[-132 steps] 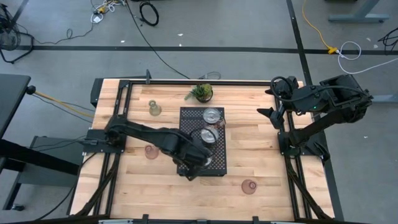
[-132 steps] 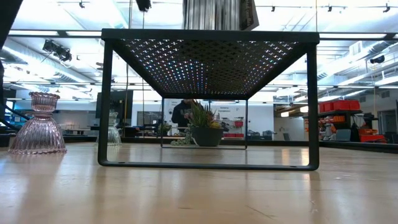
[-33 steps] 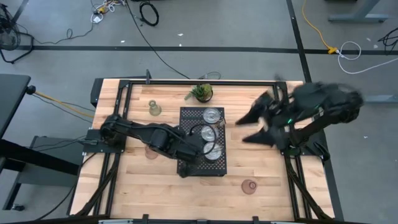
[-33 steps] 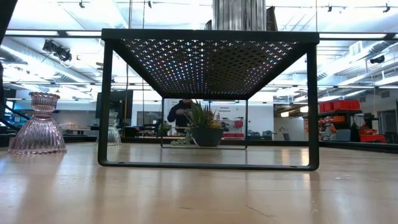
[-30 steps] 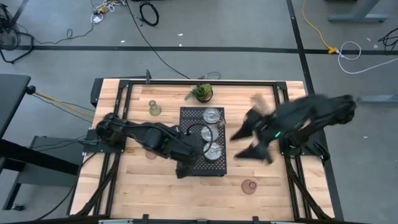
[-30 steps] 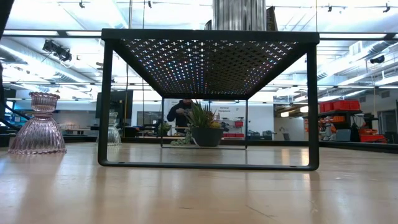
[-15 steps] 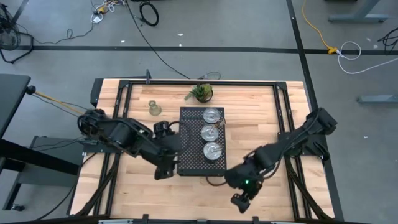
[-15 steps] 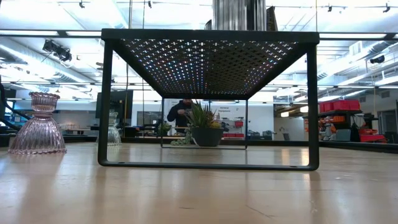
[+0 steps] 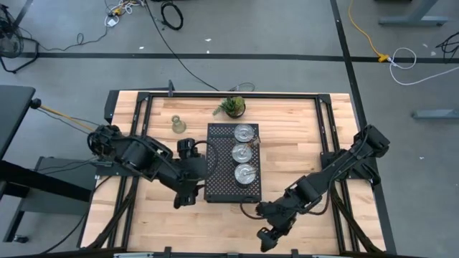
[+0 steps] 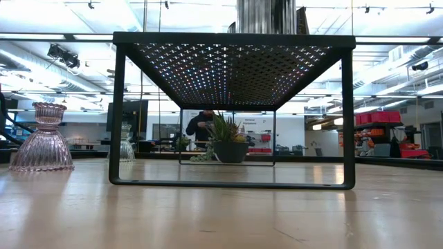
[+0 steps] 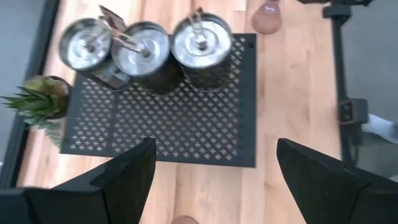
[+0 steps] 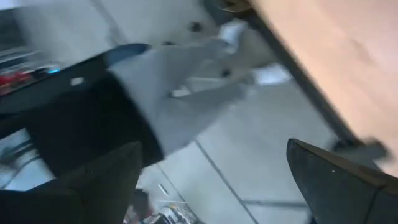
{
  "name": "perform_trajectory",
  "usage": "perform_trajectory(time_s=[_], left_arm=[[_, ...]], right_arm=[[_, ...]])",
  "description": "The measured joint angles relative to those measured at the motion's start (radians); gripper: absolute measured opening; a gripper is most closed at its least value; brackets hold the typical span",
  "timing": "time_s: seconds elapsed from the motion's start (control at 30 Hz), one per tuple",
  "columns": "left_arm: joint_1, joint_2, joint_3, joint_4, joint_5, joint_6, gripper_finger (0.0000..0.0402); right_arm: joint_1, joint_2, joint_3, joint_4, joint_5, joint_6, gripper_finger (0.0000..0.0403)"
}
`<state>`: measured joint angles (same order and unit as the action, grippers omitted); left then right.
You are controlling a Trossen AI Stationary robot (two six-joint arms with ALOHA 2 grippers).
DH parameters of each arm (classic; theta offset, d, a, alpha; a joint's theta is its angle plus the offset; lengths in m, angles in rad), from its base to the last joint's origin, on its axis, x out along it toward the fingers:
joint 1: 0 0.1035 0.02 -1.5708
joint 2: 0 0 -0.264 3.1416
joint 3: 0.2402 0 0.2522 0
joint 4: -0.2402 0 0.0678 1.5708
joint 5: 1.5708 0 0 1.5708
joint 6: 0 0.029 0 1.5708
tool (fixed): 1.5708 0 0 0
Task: Pick & Place candle stick holders
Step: Put the right pink glass candle holder on the shelf
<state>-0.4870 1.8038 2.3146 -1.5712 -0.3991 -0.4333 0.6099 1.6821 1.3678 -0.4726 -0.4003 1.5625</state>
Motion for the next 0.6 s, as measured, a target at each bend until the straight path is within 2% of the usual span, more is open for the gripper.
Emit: perform_trajectory(time_s=[0.17, 0.3, 0.47, 0.6], left_arm=[[0.002, 0.000, 0.000, 0.000, -0.038, 0.000, 0.0335], [0.009, 0.000, 0.000, 0.000, -0.049, -0.004, 0.0335], [0.020, 0.000, 0.000, 0.000, -0.054, -0.027, 0.0335], [0.019, 0.000, 0.000, 0.000, -0.053, -0.034, 0.0335]], right_arm=[[-0.001, 0.002, 0.000, -0.246, -0.027, -0.011, 0.0383], [-0.001, -0.006, -0.001, -0.369, -0.022, -0.039, 0.0360], [-0.003, -0.016, -0.001, -0.529, 0.052, -0.078, 0.0336], [0.004, -0.014, -0.001, -0.569, 0.090, -0.094, 0.0328]])
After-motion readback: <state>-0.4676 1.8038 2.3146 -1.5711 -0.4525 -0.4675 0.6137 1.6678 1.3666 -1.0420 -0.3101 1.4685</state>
